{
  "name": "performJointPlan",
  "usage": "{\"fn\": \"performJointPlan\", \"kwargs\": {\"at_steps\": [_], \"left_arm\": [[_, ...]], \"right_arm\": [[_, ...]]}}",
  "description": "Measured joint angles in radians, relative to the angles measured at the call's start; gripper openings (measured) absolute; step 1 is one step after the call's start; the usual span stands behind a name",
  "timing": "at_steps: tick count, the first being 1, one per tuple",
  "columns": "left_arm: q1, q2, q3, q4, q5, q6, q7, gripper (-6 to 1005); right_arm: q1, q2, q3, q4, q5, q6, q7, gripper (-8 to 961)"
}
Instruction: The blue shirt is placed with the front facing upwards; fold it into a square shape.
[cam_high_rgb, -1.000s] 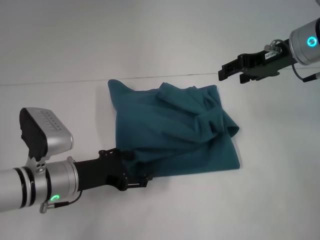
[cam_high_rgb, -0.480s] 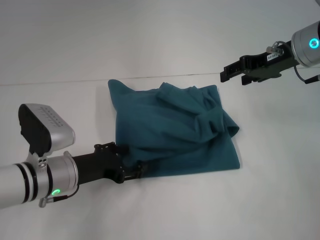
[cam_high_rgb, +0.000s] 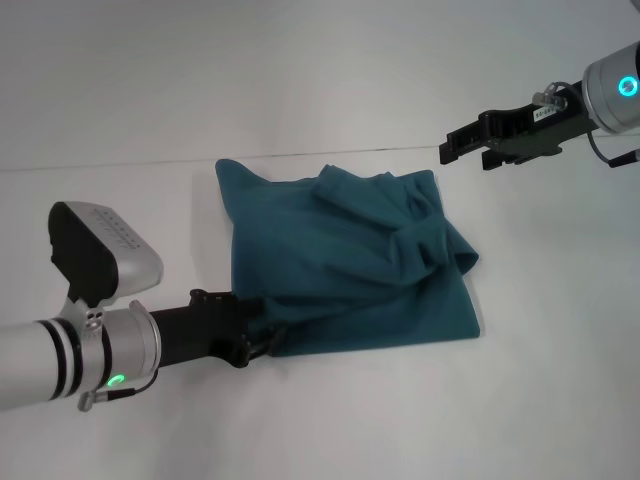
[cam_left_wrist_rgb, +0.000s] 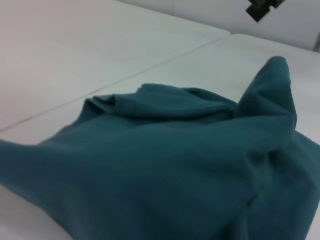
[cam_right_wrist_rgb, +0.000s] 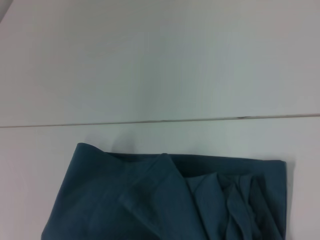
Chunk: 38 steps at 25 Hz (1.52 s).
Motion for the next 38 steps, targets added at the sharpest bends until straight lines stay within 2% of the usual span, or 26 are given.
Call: {"fn": "performJointPlan", "kwargs": {"at_steps": [4, 14, 21, 29, 38], "left_arm": [[0.031, 0.0, 0.024, 0.055, -0.015, -0.004, -0.027, 413], [0.036, 0.0, 0.064, 0.063, -0.011, -0.015, -0.039, 193], [0.033, 0.0, 0.052, 0.064, -0.019, 0.015, -0.059, -1], [0.034, 0.002, 0.037, 0.066, -0.013, 0.021, -0.101, 156], [0.043, 0.002, 0.024, 0.067, -0.012, 0.045, -0.095, 159]], "right_arm": [[-0.002, 0.0, 0.001, -0.001, 0.001, 0.0, -0.002, 711], [-0.006, -0.003, 0.001, -0.002, 0.002, 0.0, -0.006, 711], [-0.012, -0.005, 0.001, -0.002, 0.001, 0.0, -0.006, 710], [-0.013, -0.005, 0.001, -0.001, 0.001, 0.0, -0.006, 710], [-0.016, -0.006, 0.001, 0.001, 0.002, 0.0, -0.006, 710]]}}
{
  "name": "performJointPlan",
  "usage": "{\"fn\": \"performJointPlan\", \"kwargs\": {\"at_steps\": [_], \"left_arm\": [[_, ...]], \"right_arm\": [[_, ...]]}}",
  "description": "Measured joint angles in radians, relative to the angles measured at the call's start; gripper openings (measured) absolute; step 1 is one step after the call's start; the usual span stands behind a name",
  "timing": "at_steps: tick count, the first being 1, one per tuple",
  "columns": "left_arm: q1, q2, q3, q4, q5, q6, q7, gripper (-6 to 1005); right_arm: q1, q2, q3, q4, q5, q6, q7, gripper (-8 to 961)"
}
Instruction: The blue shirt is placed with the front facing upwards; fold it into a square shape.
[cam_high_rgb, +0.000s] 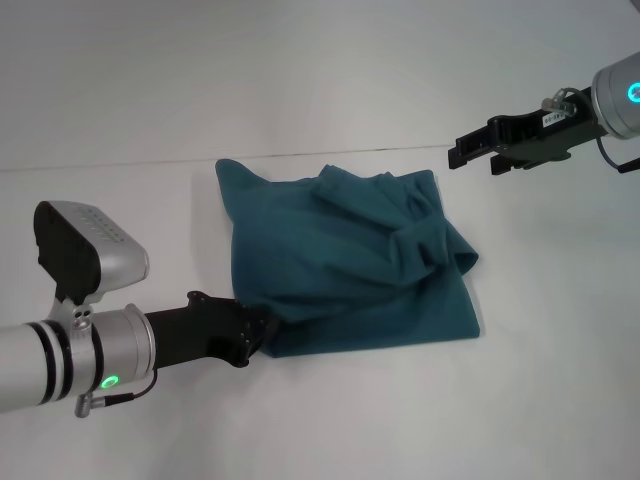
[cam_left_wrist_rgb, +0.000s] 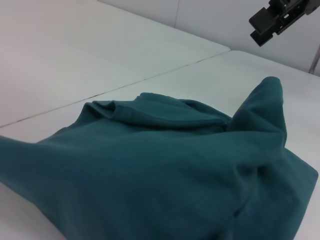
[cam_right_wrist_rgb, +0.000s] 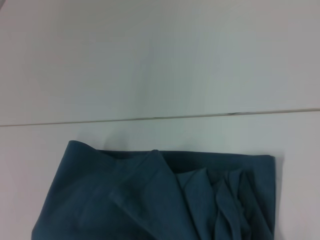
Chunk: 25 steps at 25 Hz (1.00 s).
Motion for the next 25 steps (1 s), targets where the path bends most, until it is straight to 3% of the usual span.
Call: {"fn": "performJointPlan", "kwargs": {"at_steps": [16, 21, 25], "left_arm": [[-0.014, -0.002, 0.037, -0.009, -0.002, -0.049, 0.001, 165], [-0.013, -0.002, 0.05, -0.007, -0.002, -0.052, -0.008, 62], [-0.01, -0.002, 0.046, -0.005, -0.008, -0.048, -0.008, 38]], "right_arm": [[-0.002, 0.0, 0.0, 0.004, 0.0, -0.001, 0.0, 710], [-0.004, -0.001, 0.0, 0.003, 0.0, -0.001, 0.0, 710], [-0.005, -0.002, 0.0, 0.003, 0.0, -0.001, 0.0, 710]]}}
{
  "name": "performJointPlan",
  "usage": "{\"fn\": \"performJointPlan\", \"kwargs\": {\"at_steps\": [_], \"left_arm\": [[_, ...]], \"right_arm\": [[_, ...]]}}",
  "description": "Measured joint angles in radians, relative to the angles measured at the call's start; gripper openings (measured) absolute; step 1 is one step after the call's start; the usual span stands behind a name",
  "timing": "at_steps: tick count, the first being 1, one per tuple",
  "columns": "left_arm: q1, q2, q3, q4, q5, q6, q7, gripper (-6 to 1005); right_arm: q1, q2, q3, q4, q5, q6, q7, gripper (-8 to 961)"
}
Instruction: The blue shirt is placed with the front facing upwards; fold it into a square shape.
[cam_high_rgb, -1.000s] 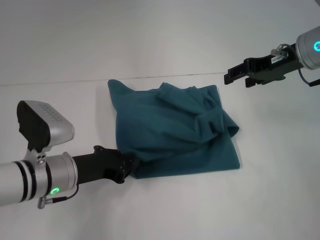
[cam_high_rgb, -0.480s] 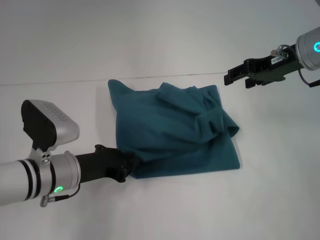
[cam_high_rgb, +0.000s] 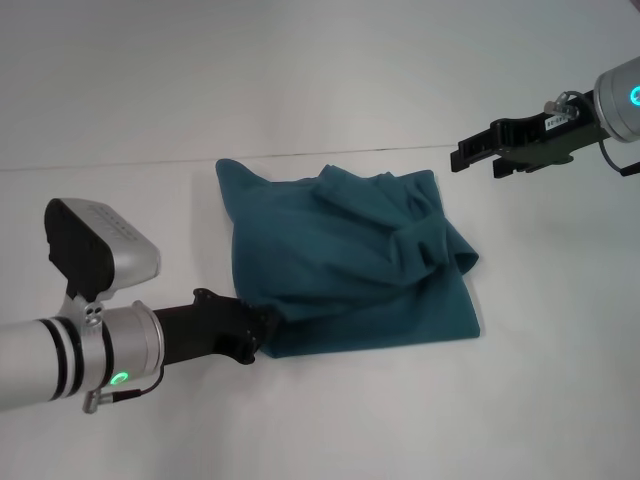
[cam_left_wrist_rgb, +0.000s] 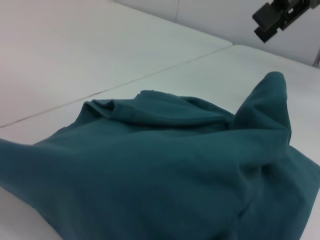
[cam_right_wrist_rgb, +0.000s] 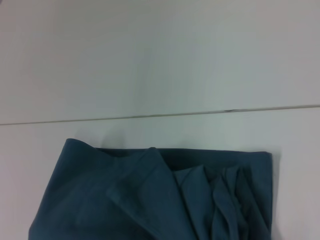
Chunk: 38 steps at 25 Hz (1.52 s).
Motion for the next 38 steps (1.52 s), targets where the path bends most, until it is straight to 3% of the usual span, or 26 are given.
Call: {"fn": "performJointPlan", "kwargs": {"at_steps": [7, 16, 26, 38], "left_arm": [[0.004, 0.0, -0.014, 0.007, -0.006, 0.022, -0.001, 47], [0.052, 0.008, -0.15, 0.03, 0.016, 0.138, 0.009, 69], [0.047, 0.002, -0.115, 0.024, 0.02, 0.099, 0.031, 94], [0.014, 0.0, -0.016, -0.008, -0.023, 0.014, 0.027, 432]], "right_arm": [[-0.001, -0.001, 0.0, 0.0, 0.0, 0.0, 0.0, 711], [-0.004, -0.003, 0.0, 0.0, 0.0, 0.0, 0.0, 711], [0.001, -0.002, 0.0, 0.001, 0.002, -0.001, 0.0, 711], [0.002, -0.002, 0.0, 0.003, 0.002, -0.002, 0.0, 710]]}}
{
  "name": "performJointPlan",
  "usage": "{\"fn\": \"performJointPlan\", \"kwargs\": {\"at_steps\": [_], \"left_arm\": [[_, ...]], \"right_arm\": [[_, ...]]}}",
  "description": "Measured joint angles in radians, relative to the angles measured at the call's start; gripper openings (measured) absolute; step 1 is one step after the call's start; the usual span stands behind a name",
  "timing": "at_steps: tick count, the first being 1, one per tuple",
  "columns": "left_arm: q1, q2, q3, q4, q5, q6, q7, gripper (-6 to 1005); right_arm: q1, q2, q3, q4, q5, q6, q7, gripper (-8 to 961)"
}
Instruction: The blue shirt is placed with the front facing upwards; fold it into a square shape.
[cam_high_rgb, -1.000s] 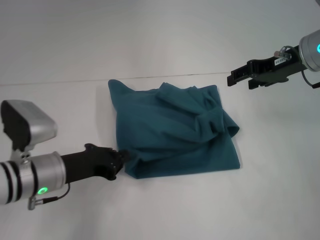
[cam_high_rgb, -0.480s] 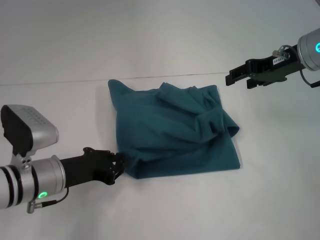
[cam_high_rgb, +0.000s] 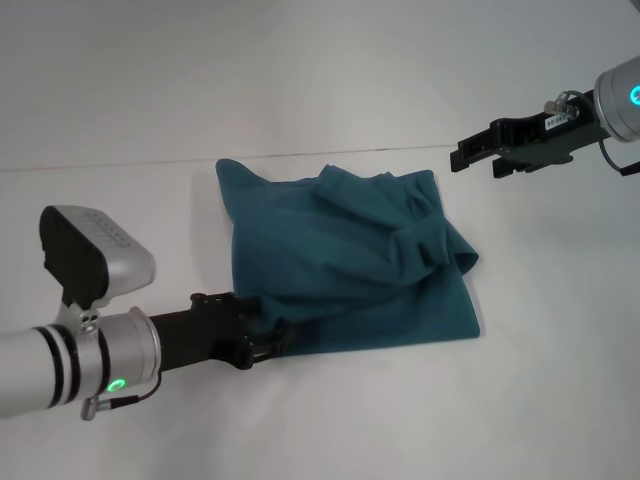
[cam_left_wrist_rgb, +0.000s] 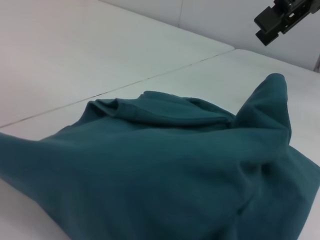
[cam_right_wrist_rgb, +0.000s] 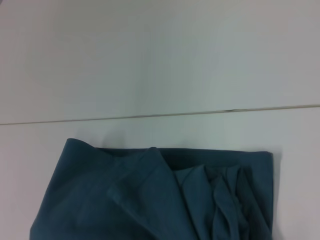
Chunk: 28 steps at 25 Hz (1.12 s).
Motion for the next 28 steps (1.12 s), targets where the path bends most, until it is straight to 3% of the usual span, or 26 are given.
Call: {"fn": "performJointPlan", "kwargs": {"at_steps": [10, 16, 18, 23, 28], "left_arm": [[0.002, 0.0, 0.046, 0.008, -0.035, -0.025, -0.019, 644], [0.0, 0.0, 0.05, 0.007, -0.035, -0.028, -0.019, 474], [-0.001, 0.0, 0.057, 0.006, -0.034, -0.029, -0.019, 245], [0.001, 0.0, 0.061, 0.008, -0.036, -0.03, -0.019, 27], [0.003, 0.0, 0.06, 0.009, -0.037, -0.029, -0.019, 14]], "right_arm": [[-0.007, -0.001, 0.0, 0.0, 0.0, -0.007, 0.0, 710], [-0.008, -0.001, 0.0, 0.0, 0.0, -0.009, 0.0, 711], [-0.008, -0.002, 0.0, 0.0, 0.0, -0.009, 0.0, 710], [-0.008, -0.002, 0.0, -0.001, 0.0, -0.009, 0.0, 711], [-0.01, -0.002, 0.0, -0.001, 0.0, -0.009, 0.0, 710]]}}
